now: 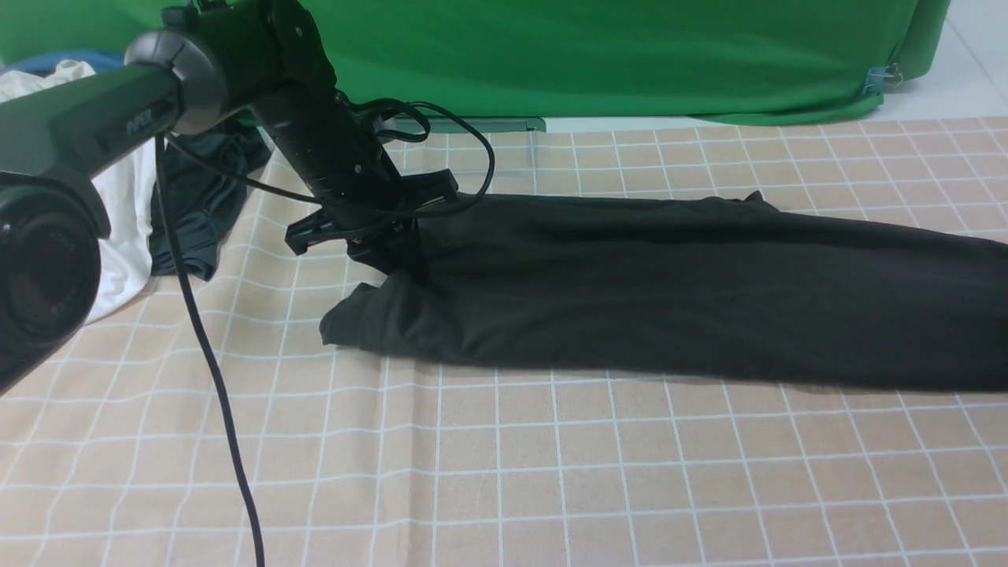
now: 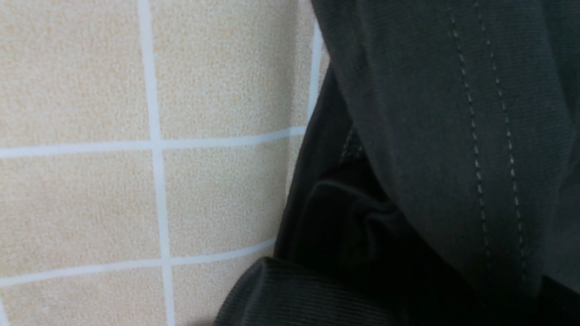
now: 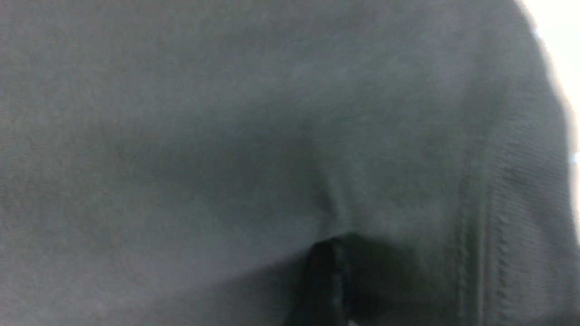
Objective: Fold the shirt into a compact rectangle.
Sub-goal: 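Pull the folded dark garment lengthwise by its ends to straighten it flat on the table, then fold the right end of the dark garment over onto its left end with the right gripper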
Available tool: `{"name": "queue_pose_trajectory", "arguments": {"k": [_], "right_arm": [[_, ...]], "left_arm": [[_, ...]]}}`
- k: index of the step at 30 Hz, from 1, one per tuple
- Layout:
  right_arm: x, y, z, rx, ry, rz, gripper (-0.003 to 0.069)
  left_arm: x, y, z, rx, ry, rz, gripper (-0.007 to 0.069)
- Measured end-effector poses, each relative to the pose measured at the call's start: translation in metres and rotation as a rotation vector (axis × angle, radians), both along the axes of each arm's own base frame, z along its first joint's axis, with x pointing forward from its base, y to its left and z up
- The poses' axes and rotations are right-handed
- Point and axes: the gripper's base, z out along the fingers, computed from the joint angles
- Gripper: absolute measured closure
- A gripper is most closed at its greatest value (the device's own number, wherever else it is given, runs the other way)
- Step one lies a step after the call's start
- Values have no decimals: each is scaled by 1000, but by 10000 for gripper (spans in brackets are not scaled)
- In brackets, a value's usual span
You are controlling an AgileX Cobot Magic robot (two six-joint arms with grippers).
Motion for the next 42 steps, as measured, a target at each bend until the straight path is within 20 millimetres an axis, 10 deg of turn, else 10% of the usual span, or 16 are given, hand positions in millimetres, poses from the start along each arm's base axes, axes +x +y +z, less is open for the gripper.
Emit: {"name": "queue_pose_trajectory", "arguments": {"k": [8, 19, 28, 42], "right_arm": [[4, 9, -1, 21, 14, 26, 549], [-15, 31, 21, 119, 116, -6, 554], [-42, 81, 38, 116, 111, 73, 554], [-42, 77, 38, 60, 97, 60, 554]], "left_arm": [[0, 0, 0, -6, 0, -2, 606], [-22, 16, 36, 4, -40, 26, 606], [-66, 50, 15, 64, 105, 81, 606], [-55, 51, 3, 73, 15, 107, 594]]}}
